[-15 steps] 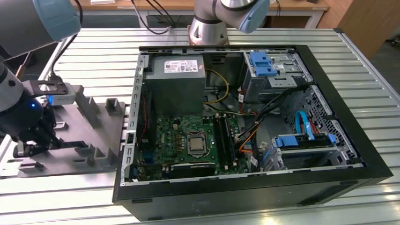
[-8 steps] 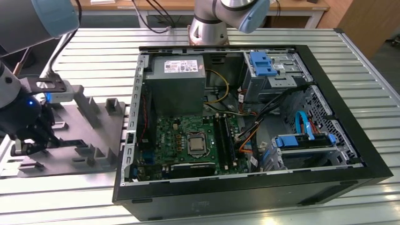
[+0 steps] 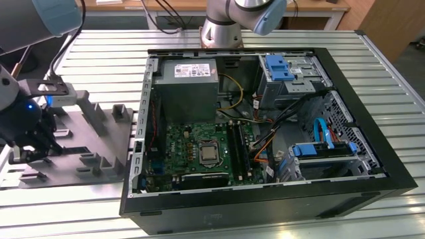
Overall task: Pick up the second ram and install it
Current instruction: 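Pick up the second ram and move it above second insertion slot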
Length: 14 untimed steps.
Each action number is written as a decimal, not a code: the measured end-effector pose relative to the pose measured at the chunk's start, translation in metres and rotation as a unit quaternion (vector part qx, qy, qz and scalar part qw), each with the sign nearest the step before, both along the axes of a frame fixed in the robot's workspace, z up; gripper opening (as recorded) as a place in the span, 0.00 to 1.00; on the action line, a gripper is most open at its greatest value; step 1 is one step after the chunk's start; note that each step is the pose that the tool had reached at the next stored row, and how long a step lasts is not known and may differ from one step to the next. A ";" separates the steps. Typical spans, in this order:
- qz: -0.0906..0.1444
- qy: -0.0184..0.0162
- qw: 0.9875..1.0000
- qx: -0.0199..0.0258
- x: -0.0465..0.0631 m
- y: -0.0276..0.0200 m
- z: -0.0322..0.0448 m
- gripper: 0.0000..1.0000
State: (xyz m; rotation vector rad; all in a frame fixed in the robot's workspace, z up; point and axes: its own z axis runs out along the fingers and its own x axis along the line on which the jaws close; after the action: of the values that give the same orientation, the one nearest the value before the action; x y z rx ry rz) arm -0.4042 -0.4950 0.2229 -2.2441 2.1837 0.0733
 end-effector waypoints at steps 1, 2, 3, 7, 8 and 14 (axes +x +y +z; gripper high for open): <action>0.000 0.000 1.000 0.000 0.000 0.0000 0.0008 0.14; 0.000 0.000 1.000 0.000 0.000 0.0000 0.0016 0.14; 0.000 0.000 1.000 0.000 0.000 0.0000 0.0023 0.14; 0.000 0.000 1.000 0.000 0.000 0.0000 0.0060 0.14; 0.000 0.000 1.000 0.000 0.000 0.0000 0.0069 0.14; 0.000 0.000 1.000 0.000 0.000 0.0000 0.0124 0.14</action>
State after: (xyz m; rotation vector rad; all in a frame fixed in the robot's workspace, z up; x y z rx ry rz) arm -0.4042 -0.4950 0.2352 -2.2439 2.1836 0.0735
